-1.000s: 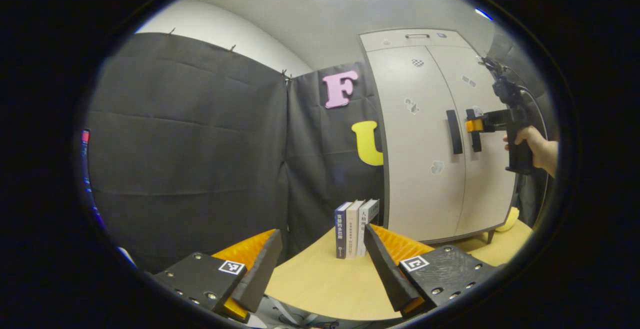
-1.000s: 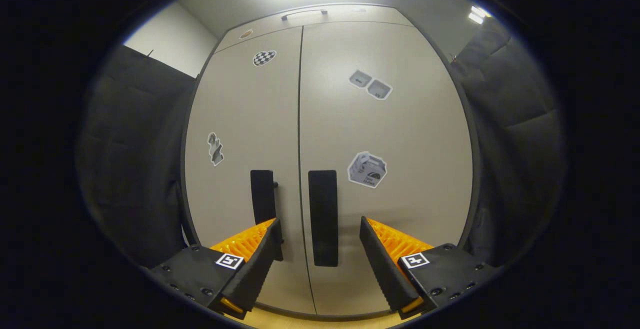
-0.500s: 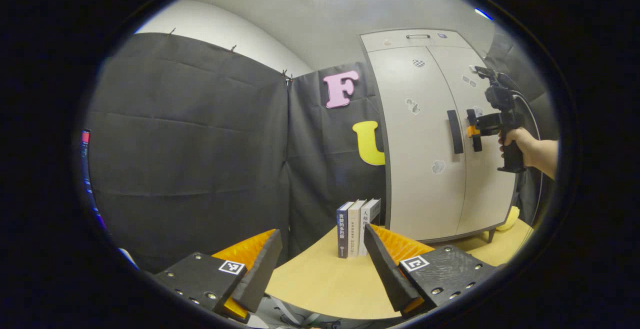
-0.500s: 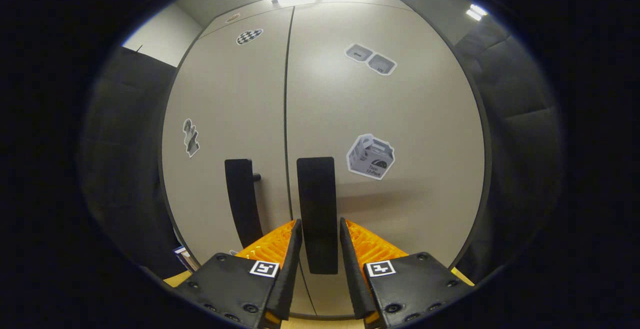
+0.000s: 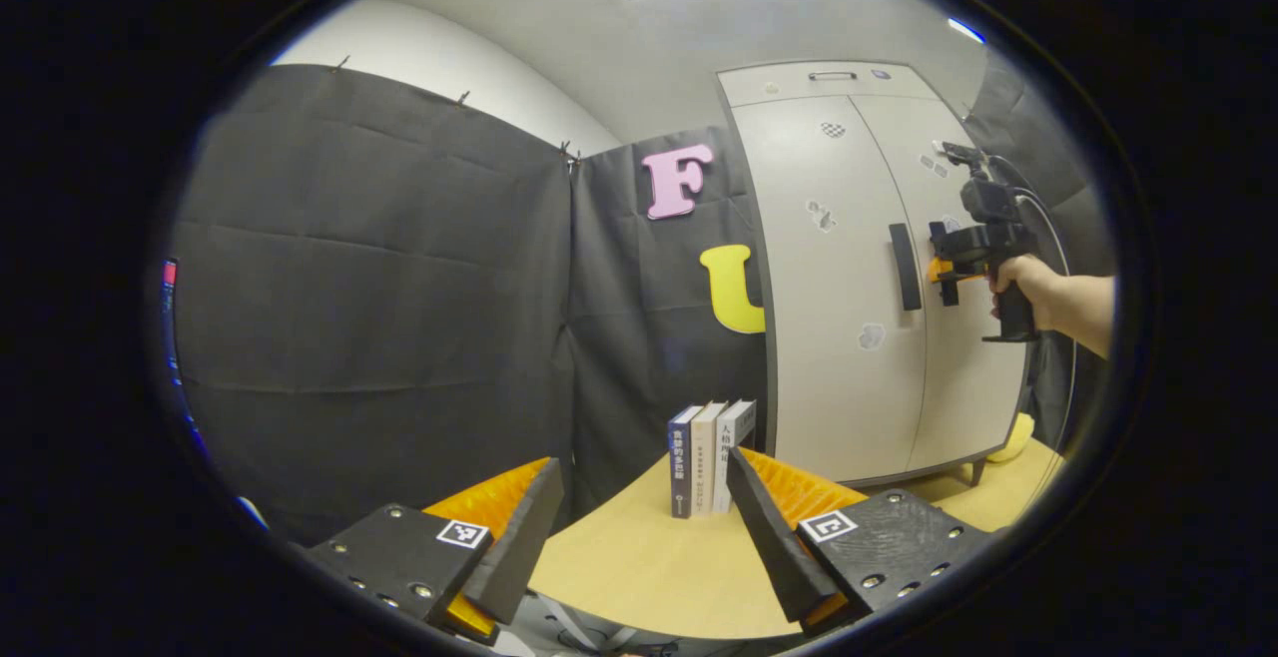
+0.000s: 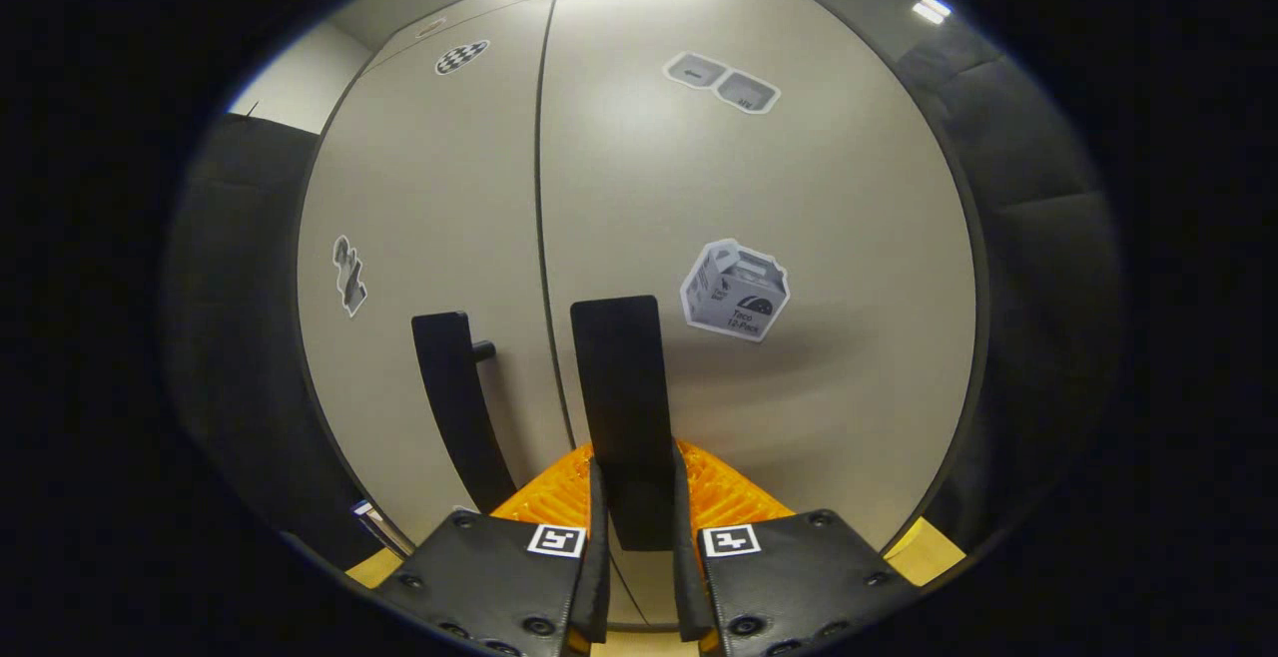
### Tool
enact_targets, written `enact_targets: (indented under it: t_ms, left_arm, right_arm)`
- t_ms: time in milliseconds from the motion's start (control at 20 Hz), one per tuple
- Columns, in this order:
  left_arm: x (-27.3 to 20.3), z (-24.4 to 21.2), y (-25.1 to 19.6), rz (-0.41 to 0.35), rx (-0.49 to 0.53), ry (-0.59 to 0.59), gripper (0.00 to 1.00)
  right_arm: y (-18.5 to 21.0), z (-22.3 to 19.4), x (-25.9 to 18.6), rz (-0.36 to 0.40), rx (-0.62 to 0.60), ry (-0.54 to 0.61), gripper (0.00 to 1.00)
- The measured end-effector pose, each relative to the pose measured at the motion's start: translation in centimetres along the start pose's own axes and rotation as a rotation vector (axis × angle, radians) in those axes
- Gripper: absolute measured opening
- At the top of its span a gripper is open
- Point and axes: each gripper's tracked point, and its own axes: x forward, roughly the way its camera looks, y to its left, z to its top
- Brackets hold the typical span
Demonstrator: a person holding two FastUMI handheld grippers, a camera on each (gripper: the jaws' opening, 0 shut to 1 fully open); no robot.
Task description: Open the right door of the double-door shoe cabinet with the right hand, and open the left door with the left hand.
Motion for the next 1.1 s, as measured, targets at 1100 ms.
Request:
enact_targets:
  t_ms: [1100]
  left_arm:
    - [-0.3, 1.8, -5.7, -0.151, -0.011, -0.042, 1.0]
  right_arm:
    - [-2.3, -0.4, -9.1, 0.141, -0.002, 0.071, 0.11]
